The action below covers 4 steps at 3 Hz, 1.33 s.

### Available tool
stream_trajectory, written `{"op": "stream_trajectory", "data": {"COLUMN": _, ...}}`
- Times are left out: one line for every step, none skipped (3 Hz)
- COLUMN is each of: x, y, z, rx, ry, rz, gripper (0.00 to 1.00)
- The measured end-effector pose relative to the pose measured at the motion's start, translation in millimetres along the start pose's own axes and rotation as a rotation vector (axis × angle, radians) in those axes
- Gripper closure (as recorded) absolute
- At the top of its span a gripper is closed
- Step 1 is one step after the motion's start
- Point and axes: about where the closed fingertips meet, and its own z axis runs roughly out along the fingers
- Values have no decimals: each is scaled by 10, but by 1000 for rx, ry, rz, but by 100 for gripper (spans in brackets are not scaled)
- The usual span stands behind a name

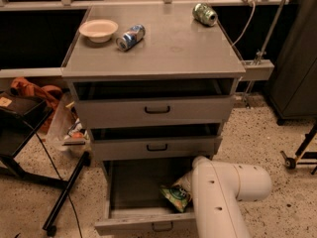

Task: Pick green rice chip bag from bottom drawer and place on counter

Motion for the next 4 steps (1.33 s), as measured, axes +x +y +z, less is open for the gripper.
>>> {"op": "stream_trajectory", "data": {"x": 2, "y": -21, "z": -37, "rx": 9, "ry": -24, "rz": 16, "gripper": 66}}
{"op": "stream_trajectory", "data": {"x": 57, "y": -57, "z": -191, "rx": -21, "ry": -39, "rz": -10, "gripper": 89}}
{"op": "stream_trajectory", "data": {"x": 151, "y": -149, "z": -551, "rx": -65, "ry": -69, "rz": -80, "gripper": 100}}
{"op": "stream_trajectory", "data": {"x": 306, "y": -326, "z": -1026, "rx": -85, "ry": -89, "rz": -158, "gripper": 100}}
